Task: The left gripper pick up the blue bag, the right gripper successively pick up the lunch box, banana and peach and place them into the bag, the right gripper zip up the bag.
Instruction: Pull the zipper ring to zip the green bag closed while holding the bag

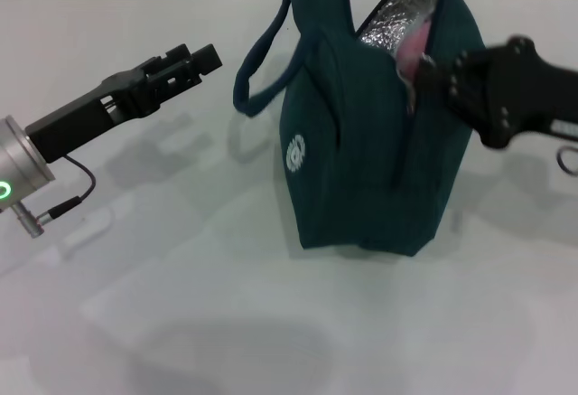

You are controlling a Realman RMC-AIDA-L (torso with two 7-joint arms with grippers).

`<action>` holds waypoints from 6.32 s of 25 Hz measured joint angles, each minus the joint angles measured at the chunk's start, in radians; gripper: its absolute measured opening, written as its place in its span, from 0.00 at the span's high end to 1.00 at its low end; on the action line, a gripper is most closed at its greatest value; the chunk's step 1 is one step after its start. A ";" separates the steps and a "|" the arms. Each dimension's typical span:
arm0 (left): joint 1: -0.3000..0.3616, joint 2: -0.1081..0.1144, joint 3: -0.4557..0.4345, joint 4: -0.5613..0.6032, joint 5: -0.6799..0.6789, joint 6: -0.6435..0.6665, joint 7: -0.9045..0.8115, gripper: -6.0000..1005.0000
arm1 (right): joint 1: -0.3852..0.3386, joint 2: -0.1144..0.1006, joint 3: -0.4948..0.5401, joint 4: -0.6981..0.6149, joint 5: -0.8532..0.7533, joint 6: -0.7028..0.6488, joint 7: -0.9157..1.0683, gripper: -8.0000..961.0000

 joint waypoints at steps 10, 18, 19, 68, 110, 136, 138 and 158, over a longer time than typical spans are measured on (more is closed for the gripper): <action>0.010 0.004 0.000 0.001 0.008 0.057 -0.002 0.14 | 0.095 0.001 -0.005 0.035 0.010 0.046 0.007 0.98; 0.043 0.044 0.000 0.046 0.064 0.195 -0.099 0.14 | 0.122 0.007 -0.083 0.051 0.021 0.016 0.016 0.98; 0.044 0.045 0.000 0.048 0.081 0.201 -0.103 0.14 | 0.125 0.007 -0.091 0.052 0.023 0.016 0.016 0.98; -0.026 -0.006 -0.001 -0.010 0.259 0.125 -0.064 0.21 | 0.195 0.011 -0.203 0.096 0.052 0.049 0.017 0.98; -0.023 -0.008 0.067 -0.118 0.237 0.144 0.115 0.92 | 0.187 -0.002 -0.181 0.184 0.180 0.029 0.207 0.98; 0.017 -0.008 0.131 -0.134 0.235 0.226 0.261 0.92 | 0.238 -0.005 -0.118 0.278 0.173 0.040 0.301 0.98; 0.019 -0.008 0.131 -0.140 0.236 0.226 0.270 0.92 | 0.238 -0.007 -0.117 0.279 0.173 0.048 0.327 0.98; 0.038 -0.001 0.111 -0.134 0.222 0.228 0.221 0.81 | 0.233 -0.013 -0.112 0.279 0.173 0.065 0.341 0.98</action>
